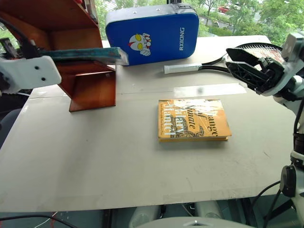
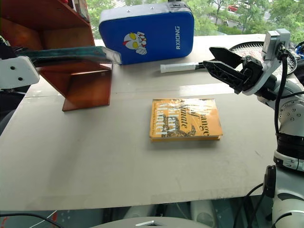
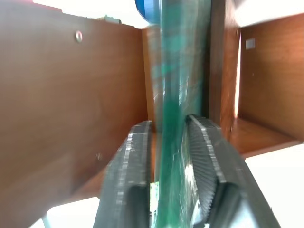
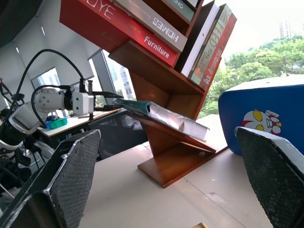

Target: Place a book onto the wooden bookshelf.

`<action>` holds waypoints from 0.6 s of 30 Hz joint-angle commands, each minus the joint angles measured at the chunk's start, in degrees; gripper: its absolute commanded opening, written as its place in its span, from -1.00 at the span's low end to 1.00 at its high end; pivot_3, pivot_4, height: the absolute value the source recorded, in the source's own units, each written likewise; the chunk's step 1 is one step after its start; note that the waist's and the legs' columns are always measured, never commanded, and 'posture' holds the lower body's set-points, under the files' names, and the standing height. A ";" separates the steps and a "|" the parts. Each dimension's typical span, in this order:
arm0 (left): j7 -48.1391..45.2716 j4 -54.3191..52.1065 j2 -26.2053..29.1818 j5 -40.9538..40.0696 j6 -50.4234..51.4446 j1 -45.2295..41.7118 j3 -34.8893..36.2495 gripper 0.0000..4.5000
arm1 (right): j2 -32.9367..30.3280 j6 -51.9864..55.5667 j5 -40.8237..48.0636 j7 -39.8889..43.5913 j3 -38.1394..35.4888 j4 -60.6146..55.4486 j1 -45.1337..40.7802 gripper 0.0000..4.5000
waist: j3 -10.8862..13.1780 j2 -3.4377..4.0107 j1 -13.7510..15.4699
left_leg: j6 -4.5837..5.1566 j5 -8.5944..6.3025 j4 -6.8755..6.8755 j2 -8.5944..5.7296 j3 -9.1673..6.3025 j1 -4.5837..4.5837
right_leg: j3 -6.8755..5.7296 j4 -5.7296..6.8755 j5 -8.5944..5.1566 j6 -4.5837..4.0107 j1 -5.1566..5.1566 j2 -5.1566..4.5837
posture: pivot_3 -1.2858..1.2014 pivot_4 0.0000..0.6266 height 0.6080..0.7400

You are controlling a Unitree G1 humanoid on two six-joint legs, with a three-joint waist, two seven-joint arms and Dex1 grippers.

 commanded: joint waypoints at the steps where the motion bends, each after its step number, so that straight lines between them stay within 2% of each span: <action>1: 1.20 -1.97 -0.86 0.47 2.01 0.16 3.38 0.17 | -0.29 -0.95 0.71 0.31 -1.66 -1.43 -0.67 1.00 | 0.00 0.00 0.03 | 0.00 0.00 0.00 0.00 0.01 0.00 | 0.00 0.00 0.00 0.00 0.00 0.00 | 0.03 -0.52 1.00; 5: 2.06 -4.97 -4.58 -1.30 4.96 0.64 4.57 0.95 | -0.54 -1.56 -0.13 0.75 -1.49 -0.53 0.00 1.00 | -0.01 0.01 0.04 | 0.00 0.00 0.06 0.00 0.02 0.00 | 0.01 0.04 0.00 0.00 0.01 -0.01 | 0.03 -0.52 1.00; 10: 2.35 -10.28 -10.62 -10.06 10.70 -3.95 7.20 0.99 | -2.50 -2.64 -3.04 2.31 -1.55 -0.04 3.16 1.00 | -0.01 -0.01 0.20 | 0.00 0.00 0.27 0.00 -0.02 -0.09 | -0.04 0.08 0.00 0.00 0.01 -0.01 | 0.03 -0.52 1.00; 14: -4.09 -17.73 -17.37 -27.32 21.02 -2.26 10.44 0.99 | -5.04 -4.29 -6.47 3.76 -1.50 -0.91 8.45 1.00 | -0.06 0.06 0.21 | 0.00 -0.01 0.53 -0.03 0.02 -0.12 | -0.04 0.13 0.00 0.01 0.06 -0.05 | 0.03 -0.52 1.00; 18: -8.59 -27.99 -24.86 -47.85 36.72 8.67 12.57 0.99 | -8.50 -9.94 -13.25 8.37 0.45 -0.55 17.39 1.00 | -0.11 0.11 0.17 | 0.01 -0.01 0.63 -0.02 0.02 -0.10 | -0.03 0.14 0.00 0.01 0.15 -0.04 | 0.03 -0.52 1.00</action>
